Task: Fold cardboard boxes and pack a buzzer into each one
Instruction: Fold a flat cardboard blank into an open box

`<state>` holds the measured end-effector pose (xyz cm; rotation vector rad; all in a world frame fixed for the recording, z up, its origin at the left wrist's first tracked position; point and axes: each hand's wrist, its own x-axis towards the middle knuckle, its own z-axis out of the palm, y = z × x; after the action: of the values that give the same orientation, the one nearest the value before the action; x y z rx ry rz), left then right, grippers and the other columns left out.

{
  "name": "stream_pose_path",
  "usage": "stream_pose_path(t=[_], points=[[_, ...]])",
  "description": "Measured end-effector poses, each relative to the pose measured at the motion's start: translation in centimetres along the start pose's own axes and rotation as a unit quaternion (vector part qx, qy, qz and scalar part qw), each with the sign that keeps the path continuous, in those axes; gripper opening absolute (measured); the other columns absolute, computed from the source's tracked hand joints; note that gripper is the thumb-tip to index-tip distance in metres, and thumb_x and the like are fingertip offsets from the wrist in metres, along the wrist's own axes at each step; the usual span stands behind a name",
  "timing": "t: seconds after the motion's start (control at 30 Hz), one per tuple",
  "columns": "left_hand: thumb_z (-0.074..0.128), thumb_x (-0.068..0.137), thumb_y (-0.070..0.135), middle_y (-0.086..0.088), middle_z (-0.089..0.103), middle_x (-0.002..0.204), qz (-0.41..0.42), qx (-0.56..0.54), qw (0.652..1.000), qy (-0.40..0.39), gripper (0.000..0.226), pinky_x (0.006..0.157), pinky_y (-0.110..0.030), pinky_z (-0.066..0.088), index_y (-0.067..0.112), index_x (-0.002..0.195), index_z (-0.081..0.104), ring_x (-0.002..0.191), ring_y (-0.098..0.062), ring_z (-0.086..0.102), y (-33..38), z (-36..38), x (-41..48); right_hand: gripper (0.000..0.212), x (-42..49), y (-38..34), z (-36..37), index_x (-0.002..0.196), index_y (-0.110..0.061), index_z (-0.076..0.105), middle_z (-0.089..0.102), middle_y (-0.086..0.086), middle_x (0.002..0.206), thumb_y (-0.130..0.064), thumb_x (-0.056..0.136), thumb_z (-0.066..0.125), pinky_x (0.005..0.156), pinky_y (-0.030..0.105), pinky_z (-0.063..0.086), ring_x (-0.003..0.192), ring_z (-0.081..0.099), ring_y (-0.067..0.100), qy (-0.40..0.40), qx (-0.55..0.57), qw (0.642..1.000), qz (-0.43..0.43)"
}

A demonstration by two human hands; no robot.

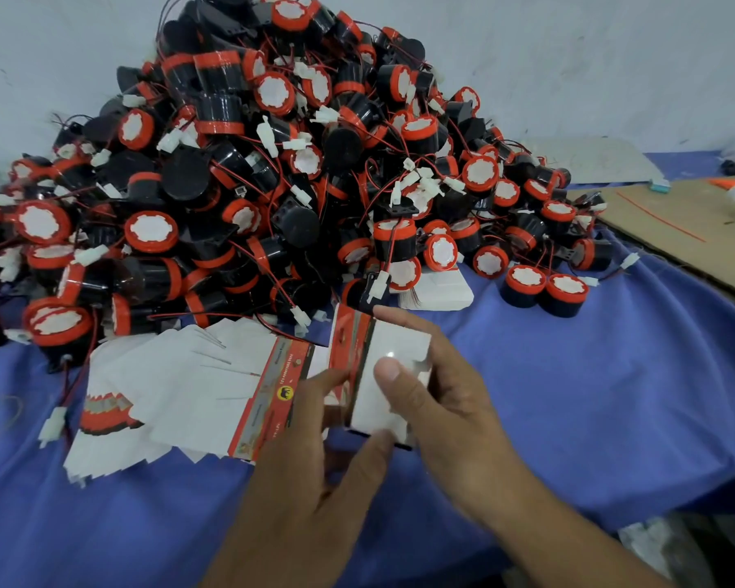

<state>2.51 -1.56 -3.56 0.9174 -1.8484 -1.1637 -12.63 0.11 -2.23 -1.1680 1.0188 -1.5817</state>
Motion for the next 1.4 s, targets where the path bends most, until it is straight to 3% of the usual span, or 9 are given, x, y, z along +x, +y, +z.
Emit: stream_pose_path(t=[0.1, 0.27, 0.37, 0.5, 0.7, 0.8, 0.97, 1.13, 1.4], points=[[0.066, 0.074, 0.062, 0.028, 0.054, 0.111, 0.107, 0.204, 0.971, 0.060, 0.055, 0.072, -0.006, 0.045, 0.054, 0.123, 0.044, 0.101, 0.003, 0.058, 0.1, -0.9, 0.3, 0.030, 0.2, -0.8, -0.9, 0.116, -0.041, 0.069, 0.070, 0.007, 0.118, -0.044, 0.086, 0.069, 0.083, 0.043, 0.061, 0.104, 0.071, 0.026, -0.013, -0.029, 0.999, 0.027], [0.067, 0.075, 0.069, 0.010, 0.018, 0.162, 0.226, 0.235, 0.945, -0.010, 0.098, 0.110, -0.028, 0.033, 0.031, 0.154, 0.024, 0.150, -0.014, 0.022, -0.3, -1.6, 0.7, 0.024, -0.3, -1.1, -0.5, 0.121, -0.027, 0.065, 0.069, 0.005, 0.100, -0.028, 0.097, 0.064, 0.077, 0.039, 0.058, 0.091, 0.067, 0.030, -0.094, -0.066, 0.992, 0.045], [0.069, 0.076, 0.067, 0.012, 0.030, 0.157, 0.215, 0.210, 0.954, -0.014, 0.092, 0.103, -0.008, 0.035, 0.033, 0.152, 0.032, 0.145, -0.009, 0.031, -0.1, -2.1, 1.1, 0.041, -0.3, -1.3, -0.7, 0.121, -0.030, 0.061, 0.070, 0.000, 0.104, -0.041, 0.085, 0.077, 0.076, 0.032, 0.058, 0.094, 0.068, 0.021, -0.092, -0.057, 0.992, 0.068], [0.071, 0.075, 0.053, 0.006, 0.046, 0.137, 0.256, 0.242, 0.936, 0.032, 0.076, 0.101, -0.013, 0.038, 0.020, 0.139, 0.048, 0.129, -0.009, 0.046, 0.1, -2.2, 1.5, 0.093, -0.1, -0.7, -0.7, 0.123, -0.027, 0.061, 0.069, 0.002, 0.117, -0.075, 0.048, 0.085, 0.083, 0.042, 0.059, 0.106, 0.068, 0.025, -0.045, -0.013, 0.994, 0.098], [0.066, 0.074, 0.051, 0.007, 0.039, 0.138, 0.216, 0.266, 0.939, 0.027, 0.074, 0.096, -0.034, 0.048, 0.026, 0.140, 0.045, 0.127, -0.017, 0.045, 0.1, -2.4, 1.5, 0.053, -0.3, -1.1, 0.3, 0.113, -0.029, 0.076, 0.073, 0.000, 0.120, -0.065, 0.076, 0.064, 0.083, 0.028, 0.058, 0.112, 0.069, 0.018, -0.052, 0.156, 0.978, 0.131], [0.060, 0.082, 0.058, 0.003, 0.035, 0.144, 0.227, 0.322, 0.919, 0.011, 0.071, 0.098, -0.037, 0.044, 0.028, 0.145, 0.044, 0.129, -0.017, 0.039, 0.0, -2.3, 1.5, 0.053, -0.3, -1.2, 0.3, 0.123, -0.026, 0.070, 0.073, -0.001, 0.123, -0.059, 0.082, 0.063, 0.088, 0.032, 0.059, 0.115, 0.068, 0.018, -0.035, 0.176, 0.973, 0.141], [0.056, 0.087, 0.063, -0.001, 0.039, 0.144, 0.245, 0.324, 0.914, 0.018, 0.073, 0.102, -0.015, 0.031, 0.020, 0.146, 0.046, 0.129, -0.015, 0.039, 0.0, -2.7, 1.8, 0.051, -0.4, -1.2, 0.1, 0.132, -0.024, 0.062, 0.069, -0.002, 0.129, -0.045, 0.086, 0.062, 0.096, 0.031, 0.056, 0.122, 0.064, 0.017, -0.058, 0.154, 0.977, 0.133], [0.070, 0.076, 0.047, -0.006, 0.052, 0.131, 0.278, 0.303, 0.908, 0.079, 0.076, 0.099, -0.023, 0.041, 0.006, 0.137, 0.053, 0.117, -0.023, 0.051, -0.3, -2.8, 1.8, 0.062, -0.1, -0.5, 0.0, 0.140, -0.034, 0.051, 0.060, -0.011, 0.142, -0.045, 0.082, 0.066, 0.115, 0.039, 0.042, 0.133, 0.055, 0.011, -0.098, 0.040, 0.987, 0.121], [0.070, 0.073, 0.046, -0.007, 0.057, 0.123, 0.281, 0.320, 0.901, 0.084, 0.072, 0.103, -0.020, 0.037, -0.003, 0.125, 0.061, 0.113, -0.022, 0.052, 0.1, -2.3, 1.8, 0.060, -0.6, 0.4, -0.1, 0.149, -0.031, 0.040, 0.067, -0.013, 0.127, -0.037, 0.094, 0.062, 0.089, 0.026, 0.057, 0.116, 0.066, 0.011, -0.094, -0.088, 0.988, 0.082]])
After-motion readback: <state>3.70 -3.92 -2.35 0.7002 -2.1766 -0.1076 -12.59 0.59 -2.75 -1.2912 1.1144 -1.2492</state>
